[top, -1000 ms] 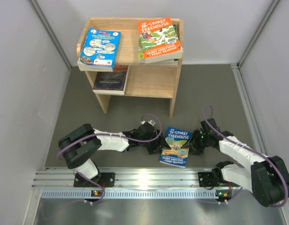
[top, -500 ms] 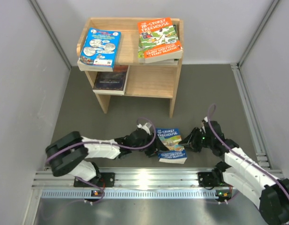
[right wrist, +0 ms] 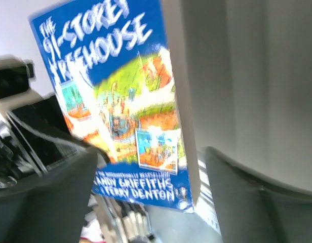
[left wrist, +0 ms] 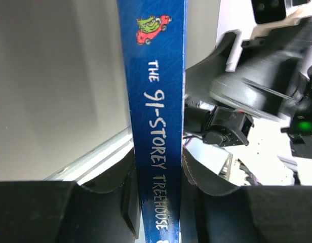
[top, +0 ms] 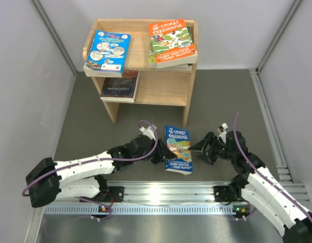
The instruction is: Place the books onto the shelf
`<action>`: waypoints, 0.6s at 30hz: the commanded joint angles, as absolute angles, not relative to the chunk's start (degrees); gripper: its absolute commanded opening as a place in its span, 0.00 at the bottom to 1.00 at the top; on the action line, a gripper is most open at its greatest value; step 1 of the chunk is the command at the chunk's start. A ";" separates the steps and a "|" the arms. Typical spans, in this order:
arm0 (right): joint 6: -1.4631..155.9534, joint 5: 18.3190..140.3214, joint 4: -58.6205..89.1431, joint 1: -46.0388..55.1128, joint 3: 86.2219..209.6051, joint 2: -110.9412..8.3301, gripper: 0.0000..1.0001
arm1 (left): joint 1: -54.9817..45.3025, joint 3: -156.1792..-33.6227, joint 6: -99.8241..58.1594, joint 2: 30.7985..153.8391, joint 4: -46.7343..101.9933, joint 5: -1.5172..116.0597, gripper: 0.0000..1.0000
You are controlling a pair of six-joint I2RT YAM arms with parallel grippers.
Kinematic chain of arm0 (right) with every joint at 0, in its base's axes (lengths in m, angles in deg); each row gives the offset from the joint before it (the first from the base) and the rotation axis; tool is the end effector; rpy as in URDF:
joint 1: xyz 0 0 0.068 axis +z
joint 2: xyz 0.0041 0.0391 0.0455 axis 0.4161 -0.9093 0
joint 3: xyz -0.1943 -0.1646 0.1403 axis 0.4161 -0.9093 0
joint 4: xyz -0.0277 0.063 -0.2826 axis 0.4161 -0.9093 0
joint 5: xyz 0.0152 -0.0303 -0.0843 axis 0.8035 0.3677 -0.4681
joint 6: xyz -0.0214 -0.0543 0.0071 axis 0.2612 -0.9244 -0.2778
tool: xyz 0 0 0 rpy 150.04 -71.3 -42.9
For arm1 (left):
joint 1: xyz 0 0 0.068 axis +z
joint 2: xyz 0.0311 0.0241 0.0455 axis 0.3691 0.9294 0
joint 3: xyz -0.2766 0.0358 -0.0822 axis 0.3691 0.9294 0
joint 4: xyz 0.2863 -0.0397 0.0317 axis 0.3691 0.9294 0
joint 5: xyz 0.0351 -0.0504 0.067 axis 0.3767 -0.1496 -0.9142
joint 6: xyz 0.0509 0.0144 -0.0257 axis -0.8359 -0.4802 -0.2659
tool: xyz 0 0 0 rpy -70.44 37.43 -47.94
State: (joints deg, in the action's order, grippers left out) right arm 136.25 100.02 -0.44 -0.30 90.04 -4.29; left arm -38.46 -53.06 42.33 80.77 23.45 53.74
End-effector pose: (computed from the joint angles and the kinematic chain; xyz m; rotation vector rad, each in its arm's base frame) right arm 0.1392 0.0850 0.1918 0.5422 2.3689 1.3622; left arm 0.1276 -0.2292 0.2113 -0.2482 2.4157 -1.4055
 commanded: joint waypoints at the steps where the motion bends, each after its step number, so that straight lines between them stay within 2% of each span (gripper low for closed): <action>1: 134.33 101.48 -4.59 0.63 98.02 -2.22 0.93 | -38.28 -62.53 37.30 77.04 27.61 50.77 0.00; 2: 133.81 100.95 -5.32 0.63 100.12 -1.87 1.00 | -38.28 -63.68 36.76 76.25 29.54 50.51 0.00; 8: 135.99 102.53 -1.74 0.72 102.60 -1.42 1.00 | -37.76 -69.05 35.61 67.99 33.86 46.11 0.00; 18: 142.49 104.02 8.46 1.95 103.48 -3.09 1.00 | -36.70 -67.12 43.52 62.35 23.85 50.85 0.00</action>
